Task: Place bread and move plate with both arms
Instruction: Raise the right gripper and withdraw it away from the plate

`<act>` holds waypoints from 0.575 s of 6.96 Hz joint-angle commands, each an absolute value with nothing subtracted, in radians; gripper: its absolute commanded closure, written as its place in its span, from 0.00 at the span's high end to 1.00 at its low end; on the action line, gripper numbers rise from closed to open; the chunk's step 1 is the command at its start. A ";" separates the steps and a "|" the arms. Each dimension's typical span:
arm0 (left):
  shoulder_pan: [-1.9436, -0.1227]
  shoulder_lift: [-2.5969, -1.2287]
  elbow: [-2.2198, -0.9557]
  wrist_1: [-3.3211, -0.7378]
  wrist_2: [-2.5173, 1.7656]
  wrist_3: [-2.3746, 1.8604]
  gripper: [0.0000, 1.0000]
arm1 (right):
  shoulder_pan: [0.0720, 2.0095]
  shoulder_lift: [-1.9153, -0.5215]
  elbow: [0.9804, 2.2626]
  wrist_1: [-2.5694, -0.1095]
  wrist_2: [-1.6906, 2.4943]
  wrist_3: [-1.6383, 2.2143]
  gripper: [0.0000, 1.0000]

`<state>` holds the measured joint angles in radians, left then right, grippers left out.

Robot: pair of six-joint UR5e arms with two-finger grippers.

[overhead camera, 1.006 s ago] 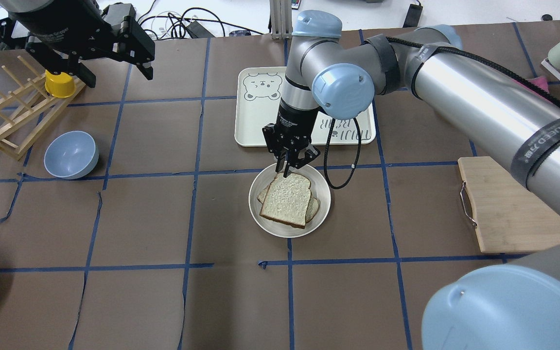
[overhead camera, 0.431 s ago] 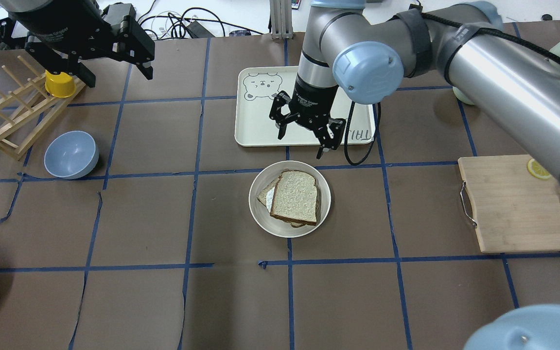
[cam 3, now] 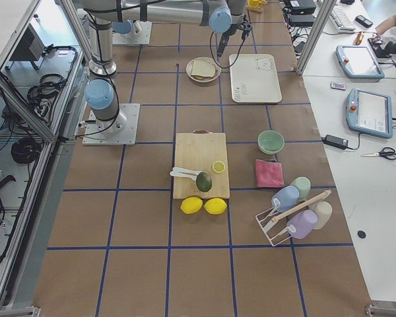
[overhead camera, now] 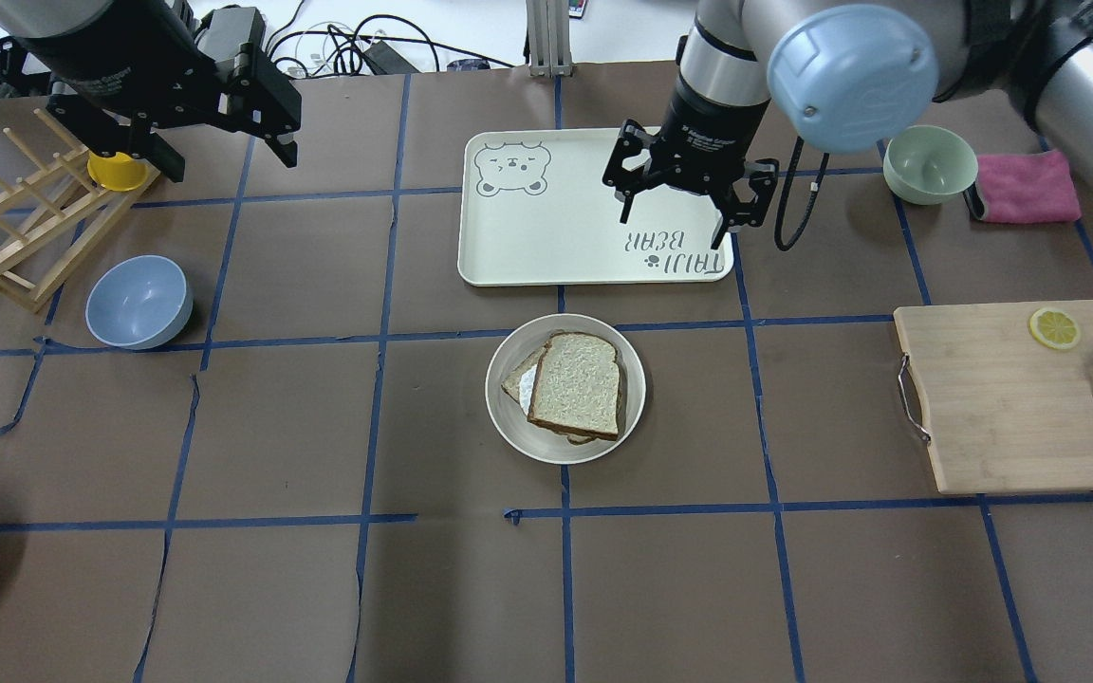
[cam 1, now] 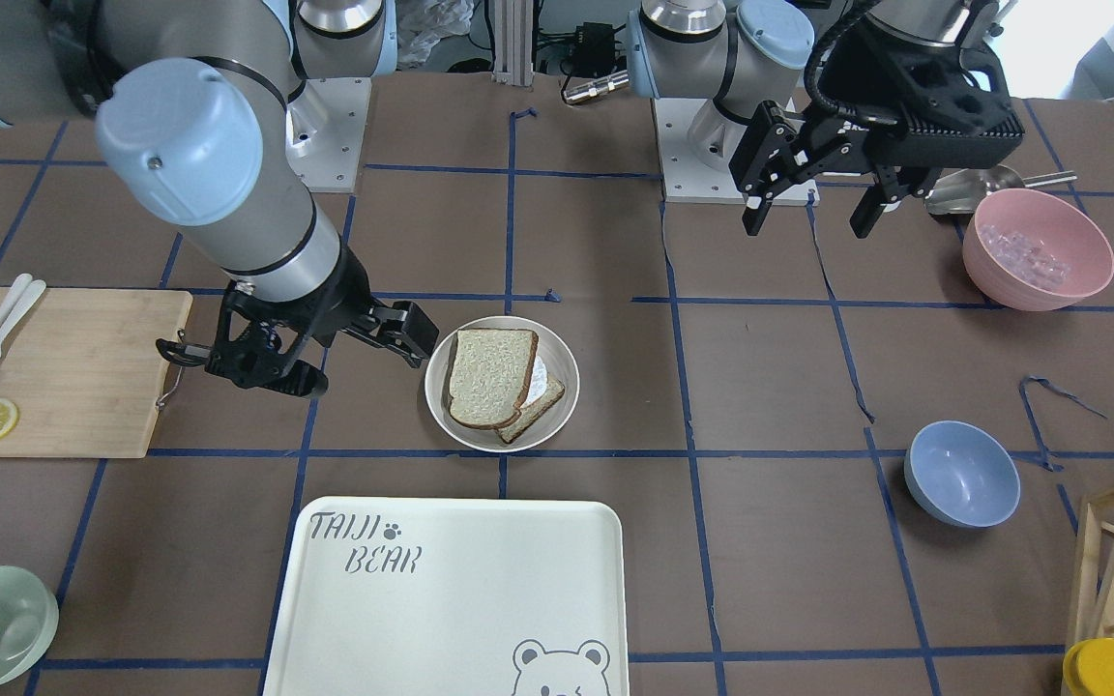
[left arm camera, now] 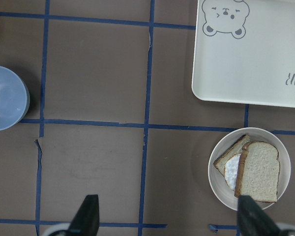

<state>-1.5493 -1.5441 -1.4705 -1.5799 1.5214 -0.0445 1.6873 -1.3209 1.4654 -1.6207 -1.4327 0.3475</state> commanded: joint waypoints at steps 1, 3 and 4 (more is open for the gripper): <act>-1.549 -1.528 -1.496 -1.580 1.520 -0.044 1.00 | 1.672 -1.365 1.454 -1.615 -1.567 0.105 1.00; -1.549 -1.528 -1.496 -1.580 1.520 -0.044 1.00 | 1.672 -1.419 1.473 -1.605 -1.578 0.092 1.00; -1.548 -1.528 -1.496 -1.578 1.519 -0.044 1.00 | 1.672 -1.448 1.500 -1.605 -1.571 0.091 1.00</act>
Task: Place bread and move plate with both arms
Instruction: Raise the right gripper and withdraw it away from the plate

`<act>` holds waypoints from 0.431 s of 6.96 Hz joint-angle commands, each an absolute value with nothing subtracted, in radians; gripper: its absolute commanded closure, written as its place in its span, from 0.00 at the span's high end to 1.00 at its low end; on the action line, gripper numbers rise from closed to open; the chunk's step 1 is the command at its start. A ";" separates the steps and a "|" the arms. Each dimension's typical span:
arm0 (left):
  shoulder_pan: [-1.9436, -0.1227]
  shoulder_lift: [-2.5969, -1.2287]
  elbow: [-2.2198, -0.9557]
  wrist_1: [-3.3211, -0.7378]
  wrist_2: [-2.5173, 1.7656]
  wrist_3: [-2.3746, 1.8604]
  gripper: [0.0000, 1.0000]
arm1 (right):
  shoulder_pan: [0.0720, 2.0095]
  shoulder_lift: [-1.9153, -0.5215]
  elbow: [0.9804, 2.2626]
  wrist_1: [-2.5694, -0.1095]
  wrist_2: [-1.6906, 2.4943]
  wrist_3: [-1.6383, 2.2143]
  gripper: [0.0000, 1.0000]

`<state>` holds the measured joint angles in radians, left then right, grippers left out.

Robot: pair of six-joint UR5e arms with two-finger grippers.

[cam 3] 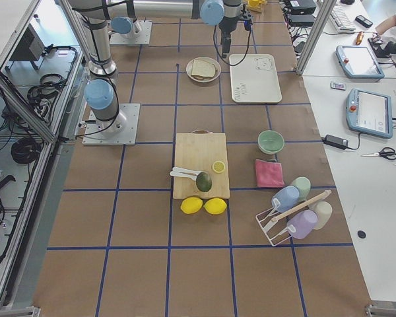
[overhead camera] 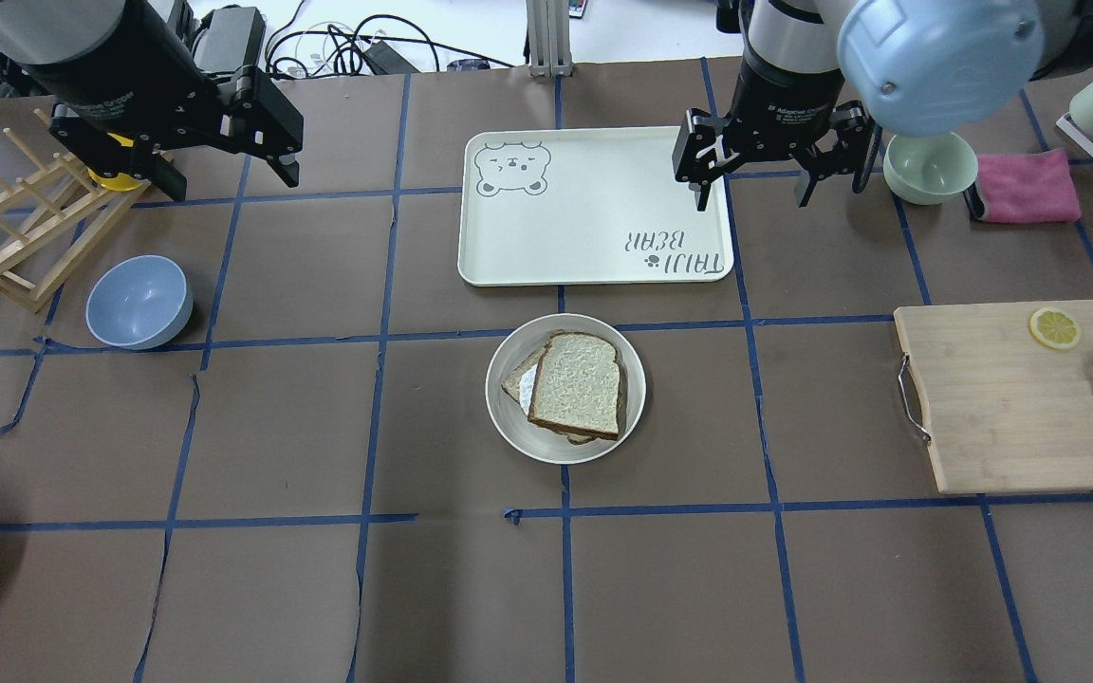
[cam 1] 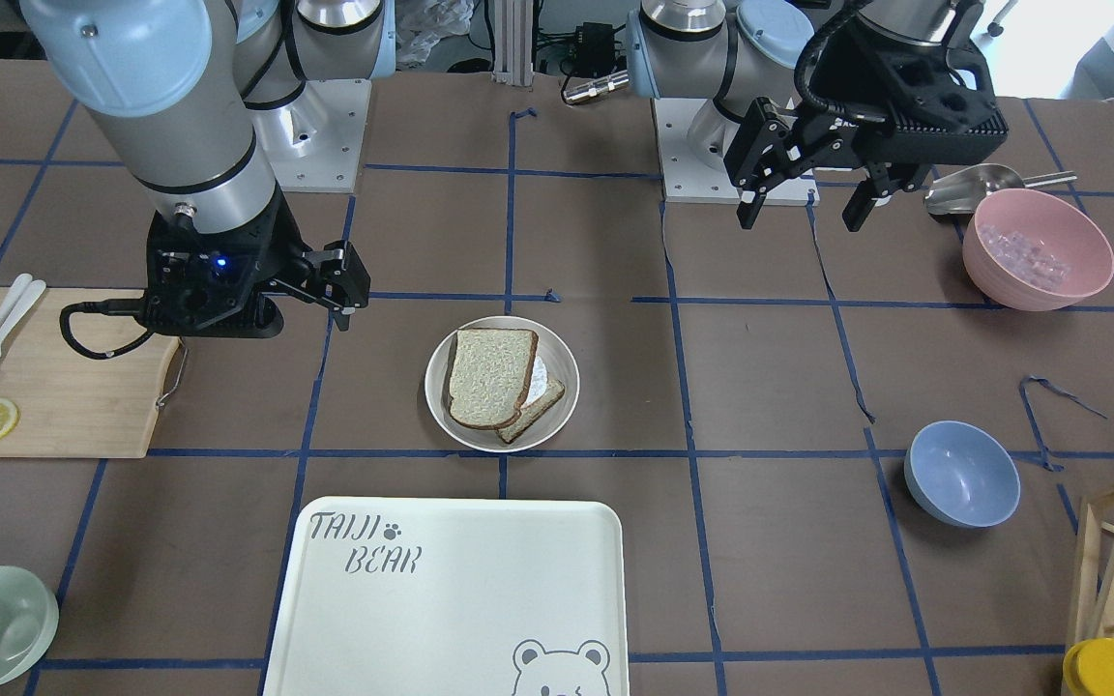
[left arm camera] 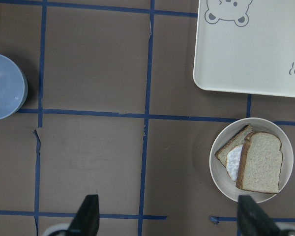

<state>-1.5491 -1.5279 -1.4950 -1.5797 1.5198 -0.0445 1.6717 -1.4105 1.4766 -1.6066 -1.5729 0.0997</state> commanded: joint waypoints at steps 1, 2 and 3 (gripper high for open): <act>-1.549 -1.528 -1.494 -1.578 1.519 -0.044 1.00 | 1.666 -1.462 1.518 -1.606 -1.572 0.091 1.00; -1.549 -1.532 -1.490 -1.578 1.523 -0.046 1.00 | 1.661 -1.463 1.519 -1.606 -1.572 0.091 1.00; -1.549 -1.555 -1.470 -1.577 1.520 -0.048 1.00 | 1.657 -1.463 1.520 -1.605 -1.575 0.091 1.00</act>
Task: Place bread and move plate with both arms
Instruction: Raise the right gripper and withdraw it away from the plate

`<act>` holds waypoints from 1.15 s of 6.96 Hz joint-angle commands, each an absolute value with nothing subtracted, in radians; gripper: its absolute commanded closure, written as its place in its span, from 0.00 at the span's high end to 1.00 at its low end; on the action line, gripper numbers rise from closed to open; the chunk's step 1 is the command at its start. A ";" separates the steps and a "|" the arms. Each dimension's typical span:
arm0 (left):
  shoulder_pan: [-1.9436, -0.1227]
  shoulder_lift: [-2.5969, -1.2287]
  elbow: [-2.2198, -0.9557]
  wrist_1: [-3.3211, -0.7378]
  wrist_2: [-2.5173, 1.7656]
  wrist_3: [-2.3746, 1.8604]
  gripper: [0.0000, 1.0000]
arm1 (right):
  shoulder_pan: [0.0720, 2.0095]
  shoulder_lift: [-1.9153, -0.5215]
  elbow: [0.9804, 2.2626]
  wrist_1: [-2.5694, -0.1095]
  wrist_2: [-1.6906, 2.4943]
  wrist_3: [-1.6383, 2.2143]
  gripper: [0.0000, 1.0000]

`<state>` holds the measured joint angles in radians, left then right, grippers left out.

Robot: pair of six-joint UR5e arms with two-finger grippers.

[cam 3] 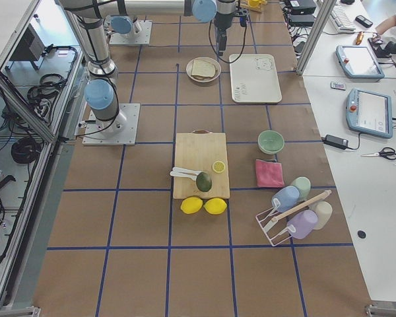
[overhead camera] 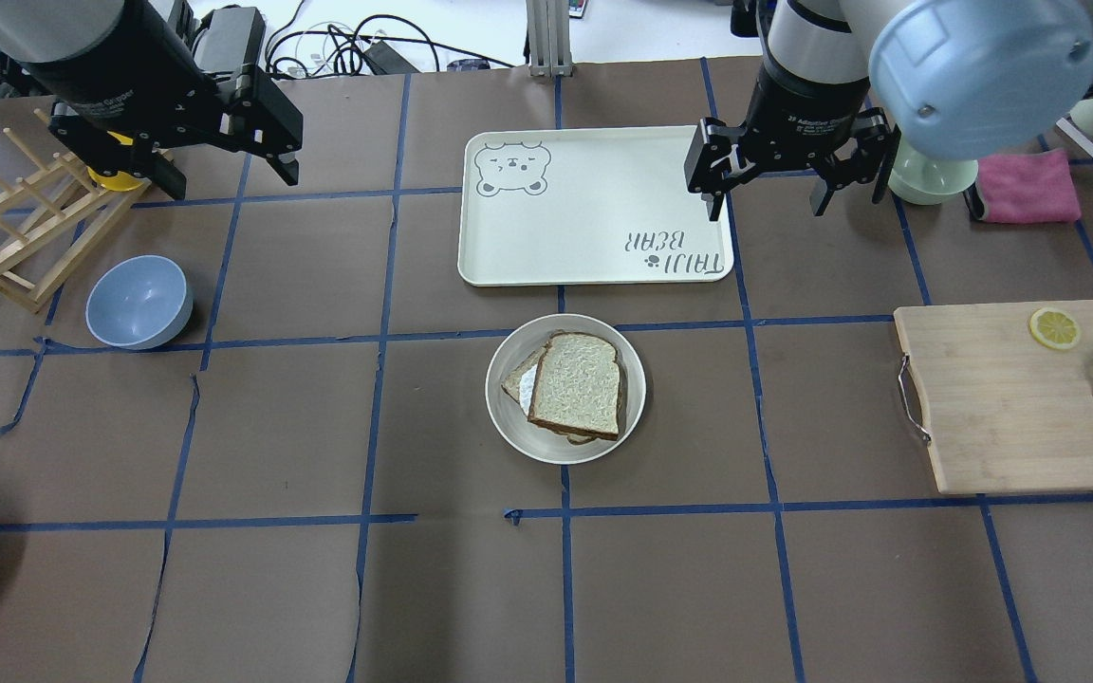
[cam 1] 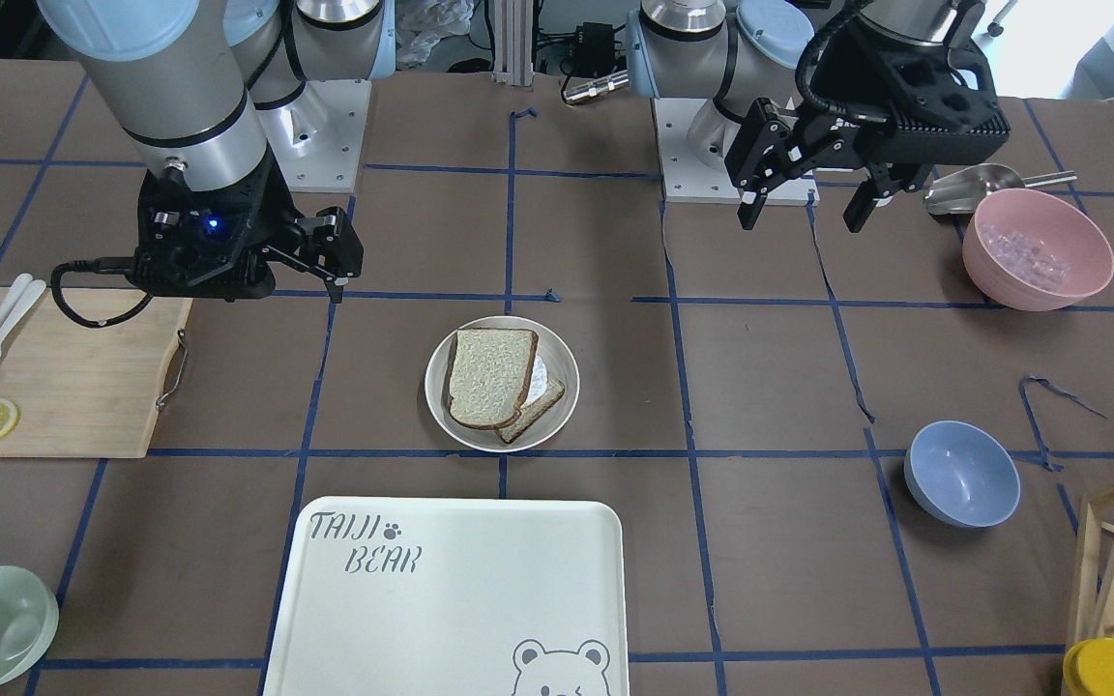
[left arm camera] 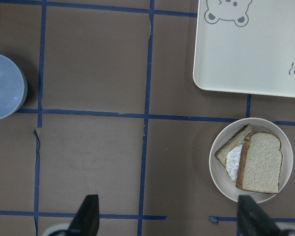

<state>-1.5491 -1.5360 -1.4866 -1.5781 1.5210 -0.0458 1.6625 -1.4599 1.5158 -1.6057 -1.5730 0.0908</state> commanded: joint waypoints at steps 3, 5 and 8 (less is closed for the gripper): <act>-1.554 -1.609 -1.404 -1.572 1.519 -0.058 1.00 | 1.556 -1.463 1.525 -1.606 -1.569 -0.016 1.00; -1.555 -1.614 -1.400 -1.572 1.519 -0.058 1.00 | 1.552 -1.479 1.532 -1.606 -1.575 -0.025 1.00; -1.559 -1.634 -1.437 -1.513 1.509 -0.064 1.00 | 1.555 -1.522 1.580 -1.606 -1.557 -0.037 1.00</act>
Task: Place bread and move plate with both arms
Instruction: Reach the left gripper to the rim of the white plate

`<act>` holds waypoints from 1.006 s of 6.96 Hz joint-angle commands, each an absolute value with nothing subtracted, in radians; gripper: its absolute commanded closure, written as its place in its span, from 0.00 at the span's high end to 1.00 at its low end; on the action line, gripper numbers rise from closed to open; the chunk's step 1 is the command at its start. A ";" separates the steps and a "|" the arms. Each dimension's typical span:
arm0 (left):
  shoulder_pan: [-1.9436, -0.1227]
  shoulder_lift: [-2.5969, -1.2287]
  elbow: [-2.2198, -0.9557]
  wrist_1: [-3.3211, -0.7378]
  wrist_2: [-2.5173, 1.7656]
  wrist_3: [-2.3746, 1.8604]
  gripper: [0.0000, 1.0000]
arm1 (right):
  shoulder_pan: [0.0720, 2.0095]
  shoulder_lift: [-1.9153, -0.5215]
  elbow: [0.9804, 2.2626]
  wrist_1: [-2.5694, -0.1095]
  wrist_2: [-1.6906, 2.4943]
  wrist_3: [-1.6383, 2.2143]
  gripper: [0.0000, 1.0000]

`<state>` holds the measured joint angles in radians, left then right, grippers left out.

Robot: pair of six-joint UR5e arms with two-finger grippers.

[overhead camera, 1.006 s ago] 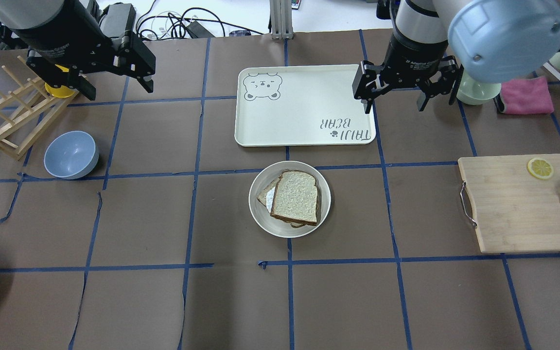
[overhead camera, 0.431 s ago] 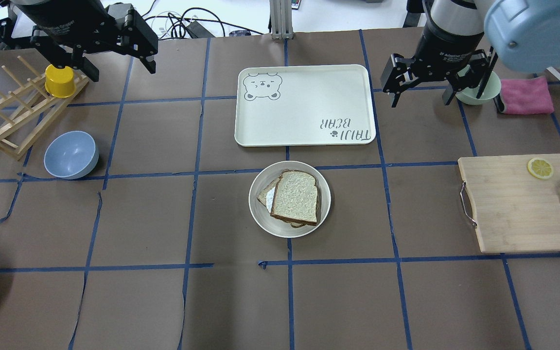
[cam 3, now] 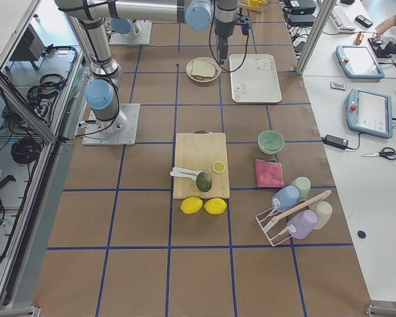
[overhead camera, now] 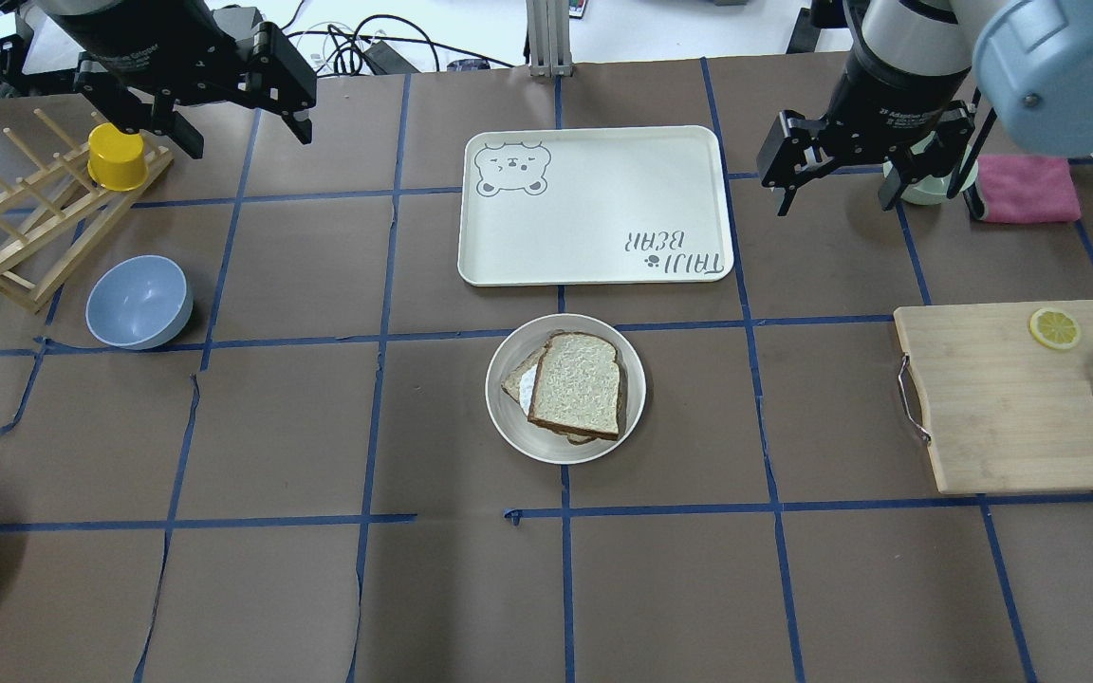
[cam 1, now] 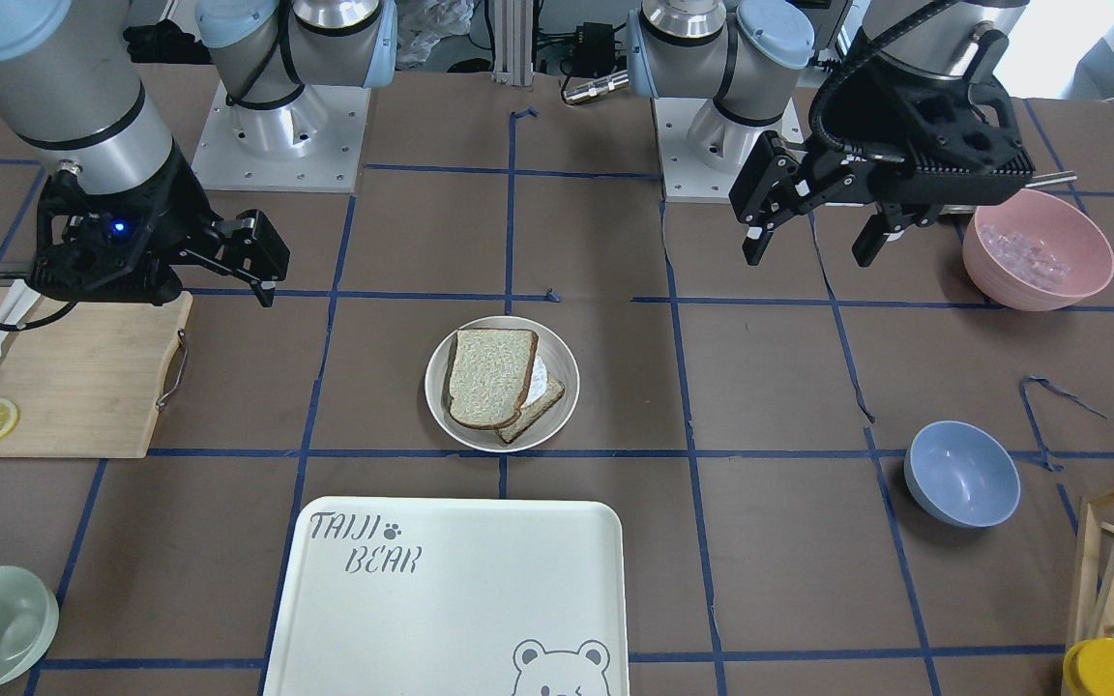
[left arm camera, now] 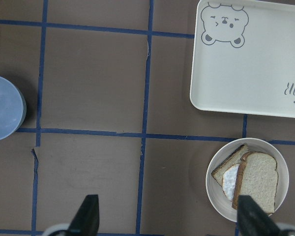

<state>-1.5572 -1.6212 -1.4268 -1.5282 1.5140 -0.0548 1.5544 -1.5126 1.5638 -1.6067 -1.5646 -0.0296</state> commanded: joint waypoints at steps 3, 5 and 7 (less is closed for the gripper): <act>-1.676 -1.745 -1.501 -1.478 1.496 -0.266 1.00 | 1.586 -1.528 1.580 -1.608 -1.562 -0.028 1.00; -1.721 -1.764 -1.644 -1.439 1.499 -0.328 1.00 | 1.586 -1.526 1.583 -1.606 -1.562 -0.028 1.00; -1.778 -1.769 -1.814 -1.248 1.503 -0.344 1.00 | 1.586 -1.522 1.583 -1.608 -1.565 -0.034 1.00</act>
